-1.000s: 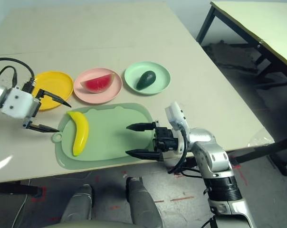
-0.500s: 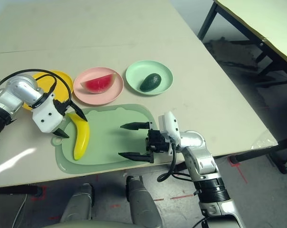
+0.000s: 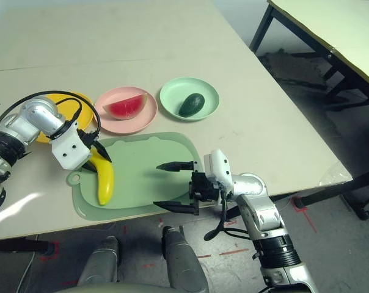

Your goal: Place the fruits into color-matched plates.

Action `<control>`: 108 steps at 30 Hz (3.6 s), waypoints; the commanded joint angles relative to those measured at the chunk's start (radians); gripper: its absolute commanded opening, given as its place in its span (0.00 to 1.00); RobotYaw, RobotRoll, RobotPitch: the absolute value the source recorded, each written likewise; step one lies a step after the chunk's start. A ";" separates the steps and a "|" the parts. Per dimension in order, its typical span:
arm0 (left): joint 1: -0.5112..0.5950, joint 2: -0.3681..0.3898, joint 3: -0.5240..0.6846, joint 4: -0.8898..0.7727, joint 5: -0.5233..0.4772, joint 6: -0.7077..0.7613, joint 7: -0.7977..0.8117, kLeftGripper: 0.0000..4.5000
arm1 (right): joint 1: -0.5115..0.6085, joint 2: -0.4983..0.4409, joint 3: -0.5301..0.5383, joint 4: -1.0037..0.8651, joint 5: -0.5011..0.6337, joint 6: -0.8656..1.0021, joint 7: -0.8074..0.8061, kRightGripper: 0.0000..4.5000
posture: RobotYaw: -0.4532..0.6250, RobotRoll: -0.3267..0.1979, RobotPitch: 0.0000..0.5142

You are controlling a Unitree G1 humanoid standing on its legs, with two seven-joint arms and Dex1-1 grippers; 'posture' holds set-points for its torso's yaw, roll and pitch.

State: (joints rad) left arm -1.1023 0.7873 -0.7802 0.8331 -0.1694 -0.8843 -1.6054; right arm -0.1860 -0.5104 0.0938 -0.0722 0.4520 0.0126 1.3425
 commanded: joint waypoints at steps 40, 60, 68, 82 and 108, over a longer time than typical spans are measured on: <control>-0.096 0.087 0.343 0.458 0.640 0.280 0.865 0.36 | 0.088 0.030 -0.019 -0.109 0.070 0.068 -0.179 1.00 | 0.31 0.62 0.49; -0.089 0.109 0.520 0.417 0.491 0.287 0.781 1.00 | 0.029 0.043 -0.106 0.008 0.031 0.038 -0.310 1.00 | 0.34 0.62 0.47; 0.322 0.133 0.985 -0.140 -0.005 0.736 0.758 1.00 | 0.009 0.061 -0.299 0.250 -0.057 -0.116 -0.561 1.00 | 0.39 0.62 0.50; 1.336 -0.334 1.442 -1.104 -0.217 1.138 1.224 1.00 | -0.154 0.047 -0.425 0.743 -0.068 -0.415 -0.579 1.00 | 0.51 0.62 0.51; 1.299 -0.363 1.352 -1.024 -0.208 1.025 1.230 1.00 | -0.105 0.146 -0.435 0.650 -0.093 -0.509 -0.711 1.00 | 0.51 0.62 0.46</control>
State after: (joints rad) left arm 0.1711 0.4399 0.5741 -0.1713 -0.3795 0.1332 -0.3878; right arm -0.3028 -0.3687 -0.3300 0.5554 0.3564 -0.4952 0.6460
